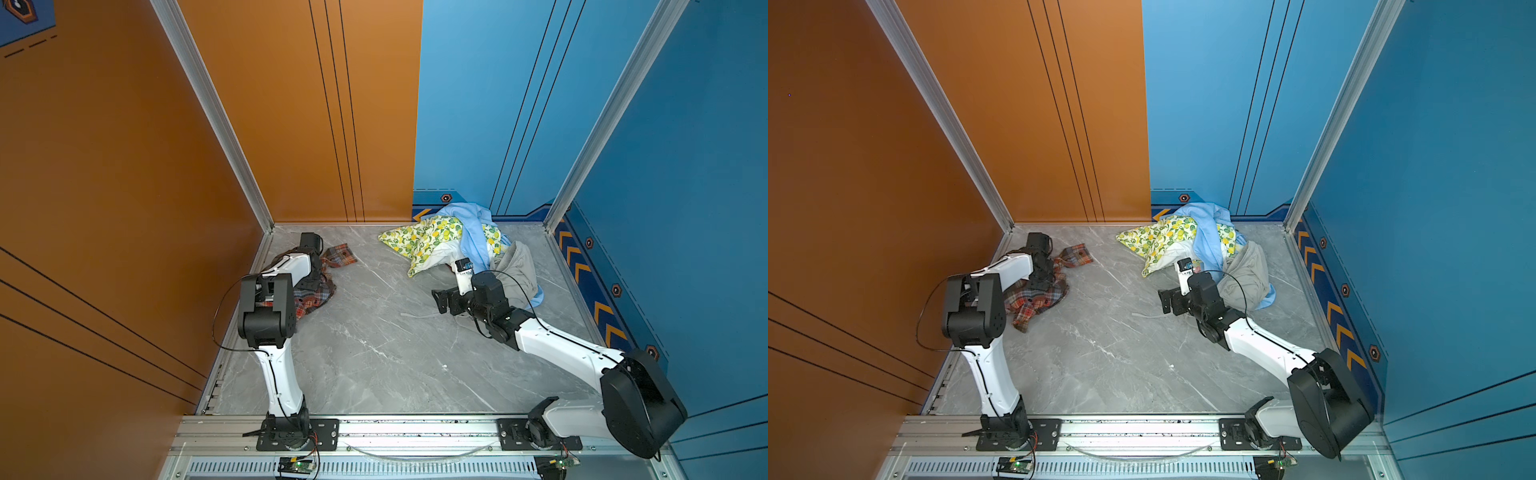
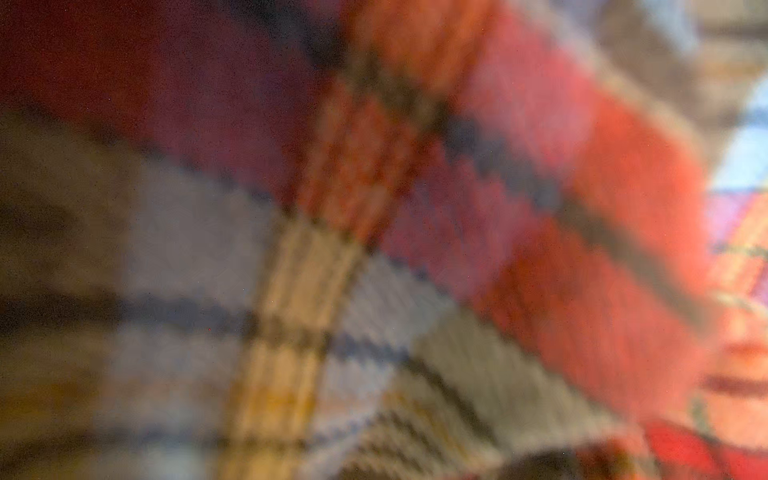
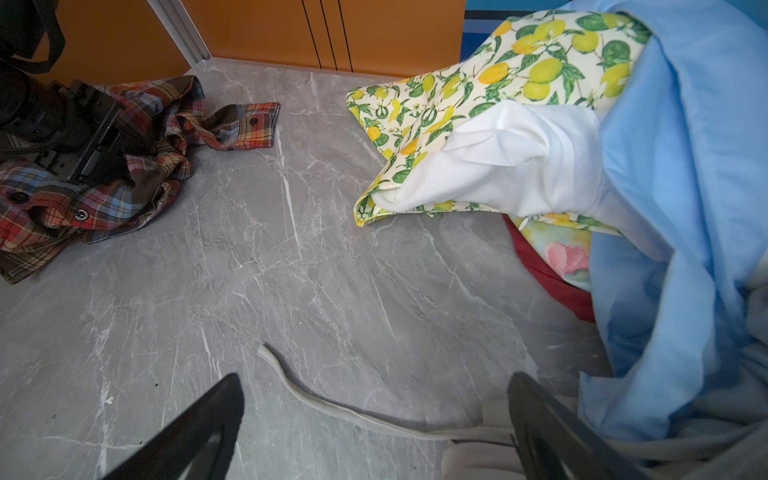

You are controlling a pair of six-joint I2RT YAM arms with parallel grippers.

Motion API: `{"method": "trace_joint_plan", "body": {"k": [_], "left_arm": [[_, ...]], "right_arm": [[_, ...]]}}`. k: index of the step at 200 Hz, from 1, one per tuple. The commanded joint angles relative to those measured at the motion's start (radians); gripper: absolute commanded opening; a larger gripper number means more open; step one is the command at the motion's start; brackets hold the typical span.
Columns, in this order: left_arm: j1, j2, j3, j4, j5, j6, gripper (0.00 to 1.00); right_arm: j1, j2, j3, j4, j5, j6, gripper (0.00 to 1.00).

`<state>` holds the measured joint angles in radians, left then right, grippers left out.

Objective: Pick out a specific cloth from the pile

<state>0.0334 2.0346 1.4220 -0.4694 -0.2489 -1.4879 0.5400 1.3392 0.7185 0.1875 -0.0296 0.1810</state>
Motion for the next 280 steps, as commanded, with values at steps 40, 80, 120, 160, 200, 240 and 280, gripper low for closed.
{"method": "trace_joint_plan", "body": {"k": [40,80,120,160,200,240,280], "left_arm": [[0.023,0.071,0.081,-0.109,-0.009,-0.219,0.0],[0.041,0.163,0.203,-0.12,0.016,-0.232,0.0],[0.049,0.222,0.314,-0.147,0.009,-0.191,0.04],[0.045,0.189,0.353,-0.181,-0.033,-0.088,0.25],[0.044,0.121,0.341,-0.206,-0.061,0.024,0.59],[0.046,0.029,0.33,-0.209,-0.068,0.136,0.98],[0.04,-0.035,0.344,-0.213,-0.02,0.224,0.98]], "right_arm": [[-0.015,0.024,0.022,0.02,-0.029,-0.008,1.0],[-0.023,0.05,0.032,0.026,-0.039,-0.009,1.0],[-0.019,0.085,0.06,0.026,-0.056,-0.008,1.0],[0.002,0.071,0.069,0.024,-0.05,0.001,1.0],[0.031,0.012,0.073,-0.016,-0.028,-0.002,1.0],[0.048,-0.071,0.067,-0.06,0.001,-0.003,1.0],[0.067,-0.136,0.061,-0.098,0.035,0.004,1.0]]}}
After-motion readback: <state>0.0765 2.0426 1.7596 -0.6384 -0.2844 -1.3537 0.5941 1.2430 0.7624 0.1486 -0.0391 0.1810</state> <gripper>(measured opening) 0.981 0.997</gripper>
